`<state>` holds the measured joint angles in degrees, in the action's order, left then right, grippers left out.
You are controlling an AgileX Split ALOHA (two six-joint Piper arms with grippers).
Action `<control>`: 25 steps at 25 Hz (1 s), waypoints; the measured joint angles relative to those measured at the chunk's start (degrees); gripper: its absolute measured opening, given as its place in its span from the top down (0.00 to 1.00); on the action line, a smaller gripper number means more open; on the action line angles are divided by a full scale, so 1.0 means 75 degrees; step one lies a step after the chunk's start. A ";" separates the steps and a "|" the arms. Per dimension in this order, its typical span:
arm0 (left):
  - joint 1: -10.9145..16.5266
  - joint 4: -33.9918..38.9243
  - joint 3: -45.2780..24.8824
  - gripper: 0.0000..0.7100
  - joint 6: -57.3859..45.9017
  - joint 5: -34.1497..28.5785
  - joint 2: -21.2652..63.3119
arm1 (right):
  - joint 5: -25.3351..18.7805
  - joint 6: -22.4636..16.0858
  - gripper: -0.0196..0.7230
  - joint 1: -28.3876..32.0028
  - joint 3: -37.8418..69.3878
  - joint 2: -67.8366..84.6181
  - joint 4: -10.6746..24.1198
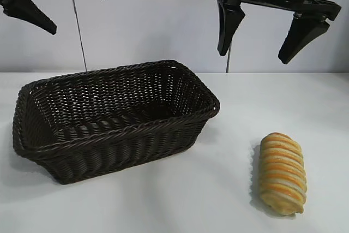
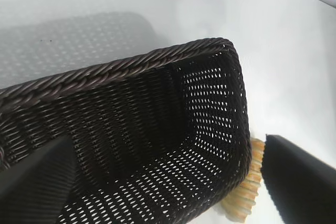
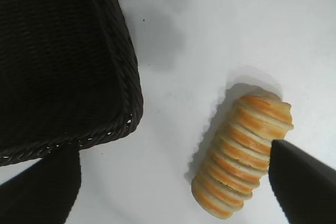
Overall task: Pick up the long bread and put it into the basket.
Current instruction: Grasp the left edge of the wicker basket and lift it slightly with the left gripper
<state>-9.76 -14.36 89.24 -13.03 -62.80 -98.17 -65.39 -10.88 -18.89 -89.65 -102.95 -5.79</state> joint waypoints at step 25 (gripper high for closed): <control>-0.0008 -0.0426 -0.3852 0.02 0.0038 0.3265 -0.0750 | 0.0125 0.0008 0.04 0.0000 0.0000 0.0000 -0.0008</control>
<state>-9.82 -17.56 60.35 -12.74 -38.31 -103.80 -64.46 -10.82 -18.89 -89.65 -102.95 -5.85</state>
